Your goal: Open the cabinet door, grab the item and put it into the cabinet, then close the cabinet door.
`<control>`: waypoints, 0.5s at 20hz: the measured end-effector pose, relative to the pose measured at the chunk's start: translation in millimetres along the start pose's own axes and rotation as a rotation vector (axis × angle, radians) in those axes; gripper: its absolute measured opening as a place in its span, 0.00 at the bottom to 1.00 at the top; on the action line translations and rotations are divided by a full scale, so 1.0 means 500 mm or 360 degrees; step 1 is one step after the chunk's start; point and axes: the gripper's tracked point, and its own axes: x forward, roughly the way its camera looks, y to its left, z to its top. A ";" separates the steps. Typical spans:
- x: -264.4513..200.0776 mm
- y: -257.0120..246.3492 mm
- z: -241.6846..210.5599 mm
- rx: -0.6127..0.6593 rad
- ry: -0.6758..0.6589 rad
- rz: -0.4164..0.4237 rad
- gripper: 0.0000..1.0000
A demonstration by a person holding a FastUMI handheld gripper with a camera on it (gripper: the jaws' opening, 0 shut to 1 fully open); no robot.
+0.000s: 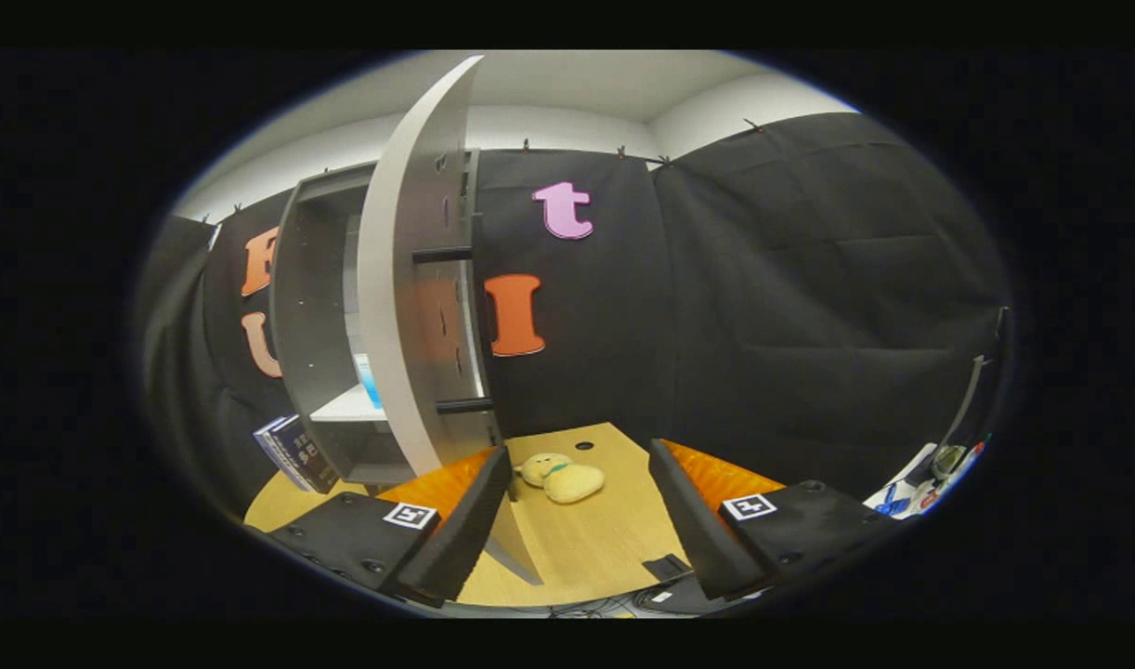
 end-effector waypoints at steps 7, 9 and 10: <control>-0.019 0.075 -0.010 -0.0001 -0.0003 0.0084 0.96; -0.025 0.112 -0.013 -0.0017 0.0001 0.0129 0.96; -0.025 0.132 -0.013 -0.0019 0.0000 0.0157 0.96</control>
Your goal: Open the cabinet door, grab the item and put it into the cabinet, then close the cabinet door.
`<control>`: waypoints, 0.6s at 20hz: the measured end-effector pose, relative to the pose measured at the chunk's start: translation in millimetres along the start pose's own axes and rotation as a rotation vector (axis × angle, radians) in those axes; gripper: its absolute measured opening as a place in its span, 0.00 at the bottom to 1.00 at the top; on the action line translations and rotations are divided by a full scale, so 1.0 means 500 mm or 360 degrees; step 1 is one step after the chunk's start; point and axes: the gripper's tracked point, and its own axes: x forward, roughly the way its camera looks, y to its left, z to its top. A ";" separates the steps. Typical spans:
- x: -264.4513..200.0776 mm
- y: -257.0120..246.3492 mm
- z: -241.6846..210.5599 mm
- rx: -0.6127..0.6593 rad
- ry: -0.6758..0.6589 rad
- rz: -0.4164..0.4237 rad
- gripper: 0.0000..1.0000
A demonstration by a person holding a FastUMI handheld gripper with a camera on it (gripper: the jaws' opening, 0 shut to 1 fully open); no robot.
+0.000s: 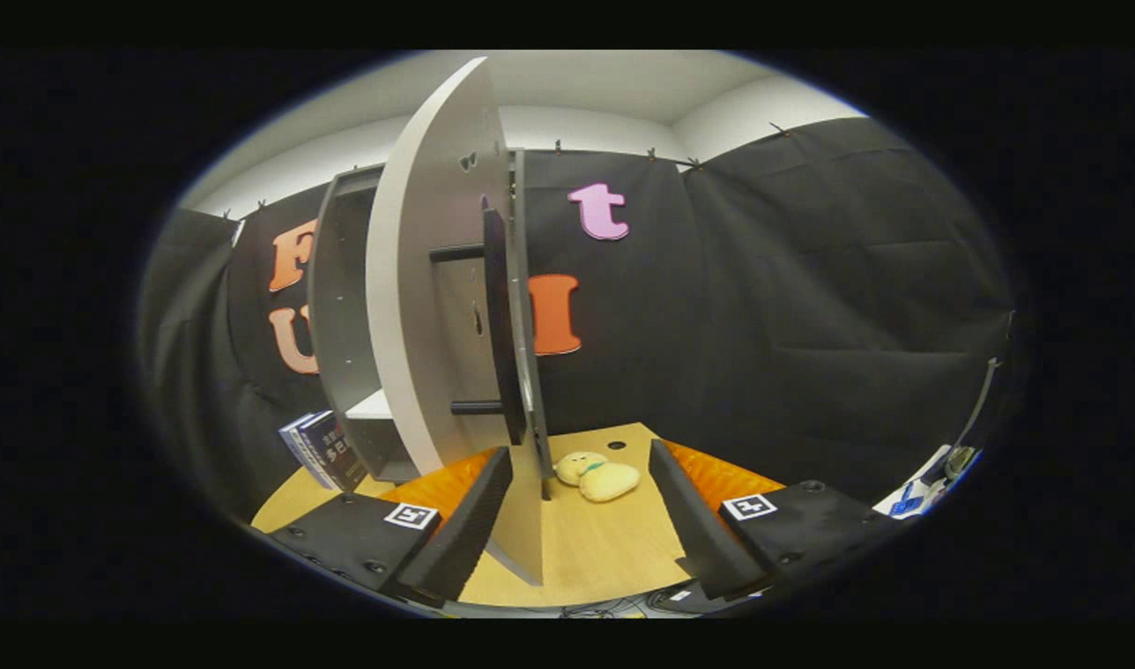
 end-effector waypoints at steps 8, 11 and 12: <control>0.029 0.172 -0.011 -0.0025 -0.0024 0.0256 0.96; 0.065 0.231 -0.020 -0.0008 -0.0023 0.0295 0.96; 0.077 0.249 -0.020 0.0003 -0.0025 0.0311 0.96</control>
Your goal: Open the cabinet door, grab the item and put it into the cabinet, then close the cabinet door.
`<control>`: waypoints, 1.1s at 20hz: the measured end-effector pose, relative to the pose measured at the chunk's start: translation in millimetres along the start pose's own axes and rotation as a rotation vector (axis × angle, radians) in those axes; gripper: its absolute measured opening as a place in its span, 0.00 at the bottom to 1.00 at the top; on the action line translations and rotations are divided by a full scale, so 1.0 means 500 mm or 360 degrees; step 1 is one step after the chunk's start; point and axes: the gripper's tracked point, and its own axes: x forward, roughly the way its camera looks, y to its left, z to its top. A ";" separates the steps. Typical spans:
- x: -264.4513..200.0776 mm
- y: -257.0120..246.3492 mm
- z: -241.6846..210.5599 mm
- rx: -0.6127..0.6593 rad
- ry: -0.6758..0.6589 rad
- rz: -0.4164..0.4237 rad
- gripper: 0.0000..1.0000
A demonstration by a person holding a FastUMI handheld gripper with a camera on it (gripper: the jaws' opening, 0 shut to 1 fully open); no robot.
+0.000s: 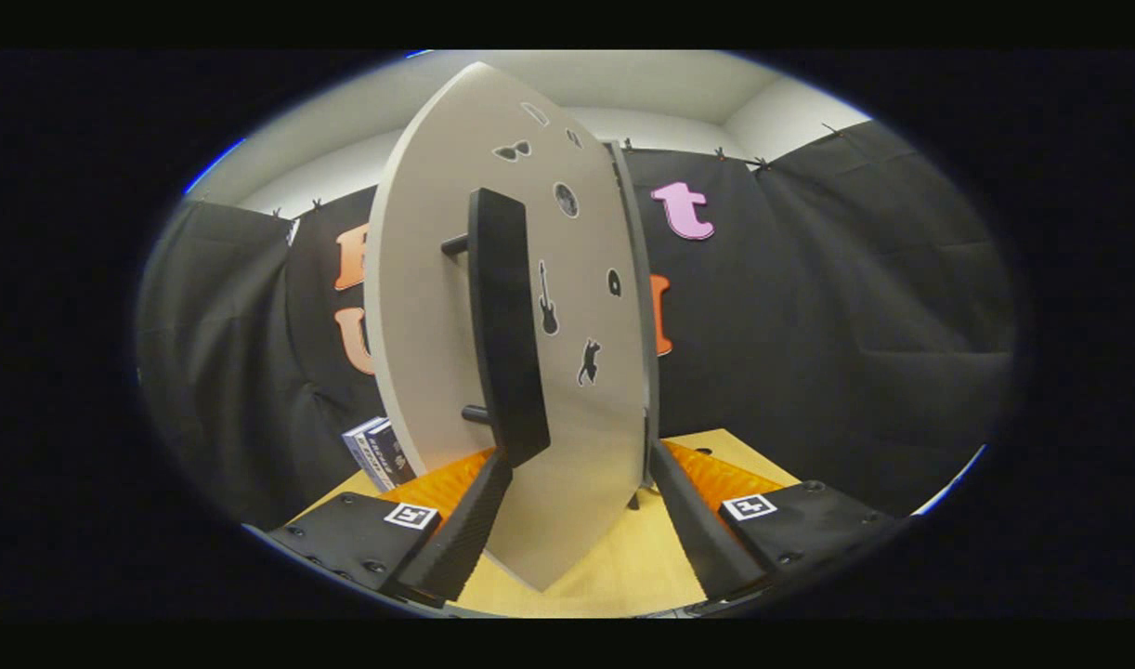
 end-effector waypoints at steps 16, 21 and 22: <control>0.290 0.137 -0.010 0.0005 0.0013 0.0058 0.97; 0.310 0.137 -0.010 -0.0052 0.0003 0.0014 0.98; 0.309 0.137 -0.010 -0.0040 0.0003 0.0007 0.98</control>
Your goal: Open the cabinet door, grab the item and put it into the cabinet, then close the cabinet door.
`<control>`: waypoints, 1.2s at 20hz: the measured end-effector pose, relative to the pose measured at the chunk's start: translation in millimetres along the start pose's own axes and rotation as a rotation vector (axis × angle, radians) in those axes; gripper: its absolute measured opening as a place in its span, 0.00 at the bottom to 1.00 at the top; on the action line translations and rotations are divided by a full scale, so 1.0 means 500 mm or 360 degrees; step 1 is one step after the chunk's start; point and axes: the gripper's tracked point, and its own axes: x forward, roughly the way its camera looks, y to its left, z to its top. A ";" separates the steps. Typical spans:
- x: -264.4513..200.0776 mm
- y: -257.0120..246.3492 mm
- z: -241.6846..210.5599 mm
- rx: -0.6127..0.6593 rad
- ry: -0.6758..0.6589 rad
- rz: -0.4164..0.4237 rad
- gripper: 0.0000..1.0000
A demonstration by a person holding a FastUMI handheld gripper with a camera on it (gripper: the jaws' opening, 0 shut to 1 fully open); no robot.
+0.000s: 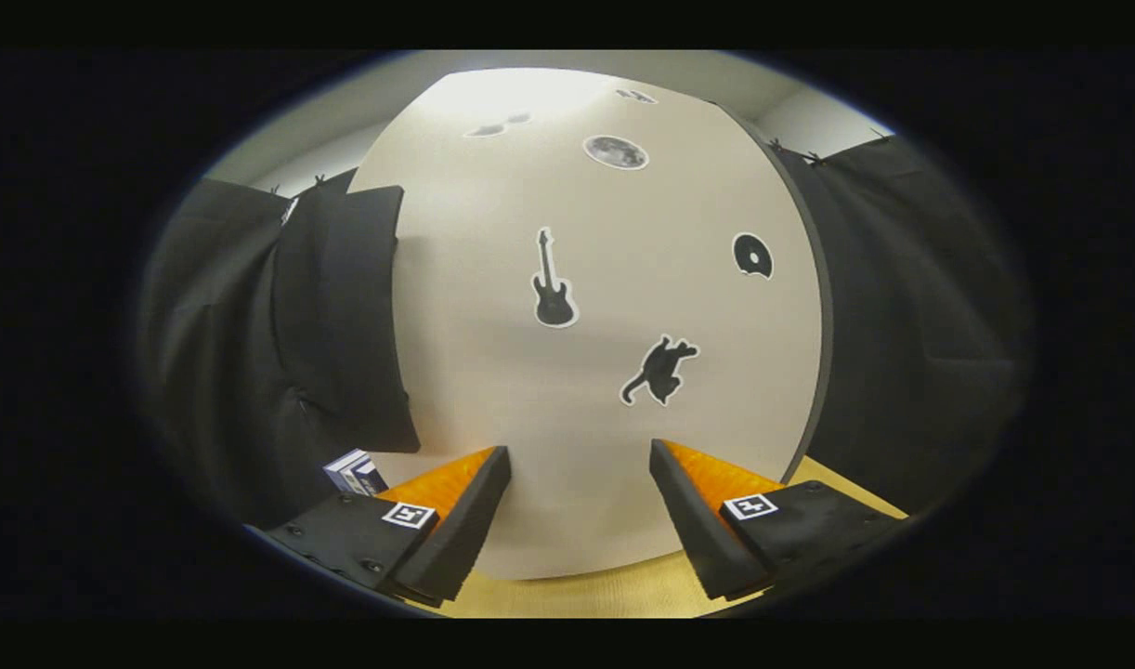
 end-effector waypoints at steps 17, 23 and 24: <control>0.007 -0.003 0.007 0.0034 0.0016 -0.0057 0.97; -0.050 -0.020 0.098 0.0018 -0.0072 -0.0079 0.98; -0.067 -0.024 0.114 0.0002 -0.0086 -0.0086 0.97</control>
